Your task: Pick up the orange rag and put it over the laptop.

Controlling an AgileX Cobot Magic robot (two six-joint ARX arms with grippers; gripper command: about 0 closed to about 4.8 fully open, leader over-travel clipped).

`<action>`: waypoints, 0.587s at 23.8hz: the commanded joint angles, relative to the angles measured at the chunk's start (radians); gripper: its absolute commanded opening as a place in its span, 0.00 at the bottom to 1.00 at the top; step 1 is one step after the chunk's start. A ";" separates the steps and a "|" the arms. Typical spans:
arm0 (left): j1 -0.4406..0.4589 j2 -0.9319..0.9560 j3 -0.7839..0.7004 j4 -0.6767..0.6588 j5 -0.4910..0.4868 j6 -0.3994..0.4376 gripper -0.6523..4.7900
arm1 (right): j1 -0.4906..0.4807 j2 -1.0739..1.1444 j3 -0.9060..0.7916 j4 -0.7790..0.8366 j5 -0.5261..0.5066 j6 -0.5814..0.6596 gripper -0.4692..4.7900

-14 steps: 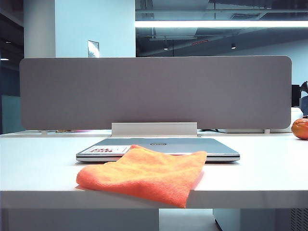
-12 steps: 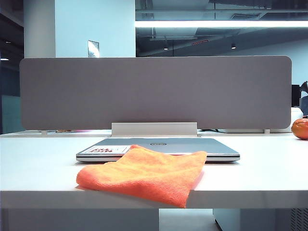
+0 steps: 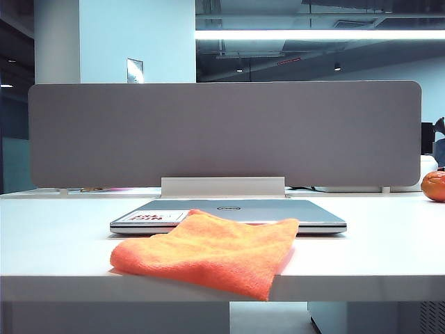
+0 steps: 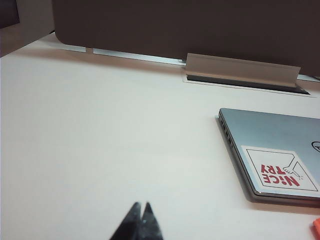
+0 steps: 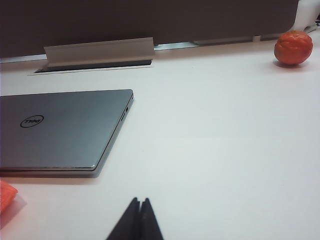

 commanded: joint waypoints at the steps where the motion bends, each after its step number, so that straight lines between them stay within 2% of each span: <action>1: -0.001 0.000 0.003 0.014 0.004 0.003 0.11 | 0.001 -0.002 -0.003 0.011 0.002 0.000 0.08; 9: -0.001 0.000 0.003 0.013 0.006 0.000 0.11 | 0.001 -0.002 -0.003 0.011 0.002 0.000 0.08; 14: -0.001 0.000 0.005 0.013 0.011 -0.037 0.11 | 0.001 -0.002 -0.003 0.011 0.002 0.000 0.08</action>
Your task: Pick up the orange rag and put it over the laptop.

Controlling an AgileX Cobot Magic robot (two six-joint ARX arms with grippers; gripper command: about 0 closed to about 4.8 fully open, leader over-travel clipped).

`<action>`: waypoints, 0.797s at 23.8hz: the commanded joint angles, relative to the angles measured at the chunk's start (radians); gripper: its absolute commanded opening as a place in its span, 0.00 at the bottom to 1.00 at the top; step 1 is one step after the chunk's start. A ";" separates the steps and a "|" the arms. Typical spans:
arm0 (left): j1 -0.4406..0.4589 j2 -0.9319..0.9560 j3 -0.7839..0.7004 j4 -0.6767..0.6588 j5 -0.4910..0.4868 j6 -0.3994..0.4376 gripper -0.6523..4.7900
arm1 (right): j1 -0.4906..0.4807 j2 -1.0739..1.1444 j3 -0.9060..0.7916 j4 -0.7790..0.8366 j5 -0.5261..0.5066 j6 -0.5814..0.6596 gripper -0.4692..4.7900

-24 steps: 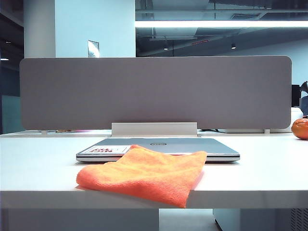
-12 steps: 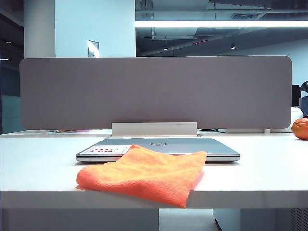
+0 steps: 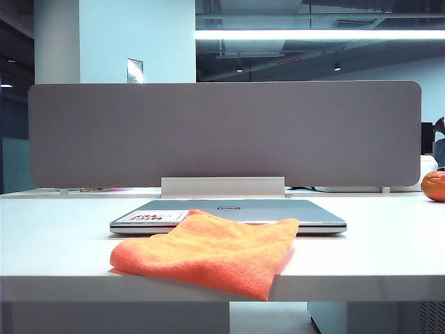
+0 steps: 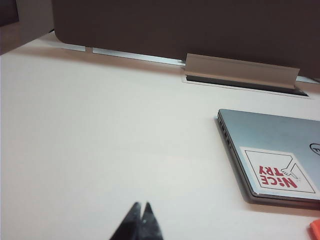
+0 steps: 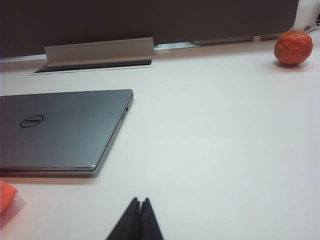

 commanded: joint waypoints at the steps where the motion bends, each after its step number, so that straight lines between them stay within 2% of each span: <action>1: -0.001 0.001 0.005 0.013 0.023 -0.022 0.11 | 0.000 -0.002 -0.003 0.011 0.002 0.000 0.08; 8: -0.001 0.001 0.005 0.009 0.077 -0.023 0.11 | 0.001 -0.002 -0.003 0.011 -0.011 0.016 0.08; 9: -0.001 0.001 0.005 0.005 0.077 -0.023 0.11 | 0.001 -0.002 -0.003 0.011 -0.031 0.018 0.08; 13: -0.001 0.001 0.005 -0.044 0.077 -0.022 0.11 | 0.001 -0.002 -0.003 0.011 -0.224 0.084 0.08; 19: -0.001 0.001 0.005 -0.057 0.074 -0.022 0.11 | 0.001 -0.002 -0.003 0.010 -0.350 0.151 0.08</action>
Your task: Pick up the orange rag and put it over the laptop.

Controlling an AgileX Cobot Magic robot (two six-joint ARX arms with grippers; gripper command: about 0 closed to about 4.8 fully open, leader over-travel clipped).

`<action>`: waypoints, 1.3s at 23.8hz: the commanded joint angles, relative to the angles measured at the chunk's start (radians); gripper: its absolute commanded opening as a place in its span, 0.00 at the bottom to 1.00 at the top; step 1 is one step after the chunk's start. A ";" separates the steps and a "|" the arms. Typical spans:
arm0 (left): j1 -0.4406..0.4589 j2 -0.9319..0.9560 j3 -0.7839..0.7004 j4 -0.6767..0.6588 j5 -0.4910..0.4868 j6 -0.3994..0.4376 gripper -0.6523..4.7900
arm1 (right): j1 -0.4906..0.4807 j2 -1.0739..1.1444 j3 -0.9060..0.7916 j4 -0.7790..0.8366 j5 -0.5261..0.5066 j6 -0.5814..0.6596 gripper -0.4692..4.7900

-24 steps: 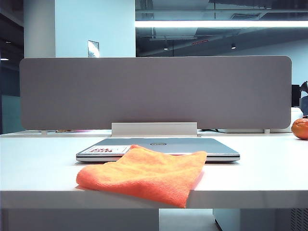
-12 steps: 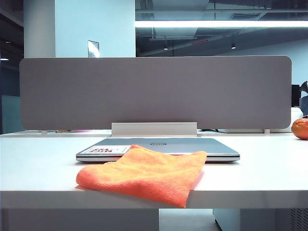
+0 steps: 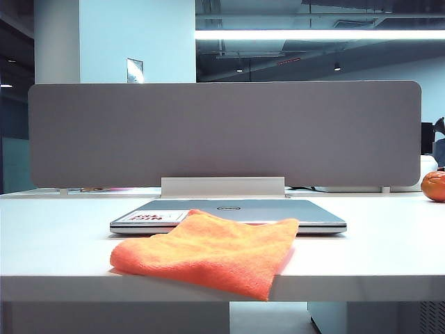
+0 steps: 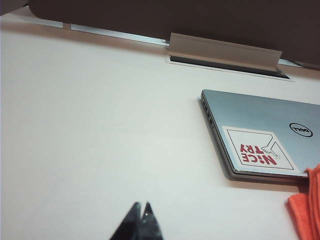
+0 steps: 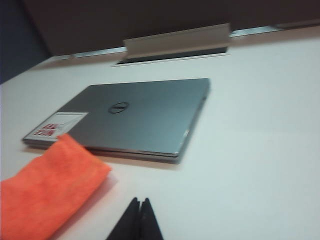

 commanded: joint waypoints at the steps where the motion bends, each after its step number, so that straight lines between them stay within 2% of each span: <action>1: -0.001 0.002 0.005 0.005 0.004 0.002 0.11 | 0.001 -0.002 -0.003 0.009 -0.076 0.082 0.08; 5: -0.001 0.002 0.005 0.004 0.004 0.001 0.11 | 0.001 -0.001 -0.003 -0.036 -0.160 0.199 0.08; 10: -0.001 0.002 0.005 -0.002 0.007 -0.037 0.11 | 0.002 -0.001 -0.003 -0.034 -0.187 0.282 0.08; 13: -0.001 0.002 0.008 -0.003 0.045 -0.073 0.11 | 0.002 -0.001 -0.003 -0.034 -0.186 0.283 0.08; 14: -0.002 0.002 0.016 -0.020 0.072 -0.073 0.11 | 0.002 -0.001 -0.003 -0.034 -0.186 0.282 0.08; 18: -0.002 0.002 0.078 -0.110 0.079 -0.077 0.11 | 0.002 -0.001 -0.003 -0.034 -0.185 0.282 0.08; 26: -0.002 0.028 0.159 -0.122 0.099 -0.077 0.11 | 0.002 -0.001 -0.003 -0.034 -0.185 0.282 0.08; 31: -0.002 0.122 0.236 -0.122 0.161 -0.077 0.11 | 0.002 -0.001 -0.003 -0.034 -0.185 0.282 0.08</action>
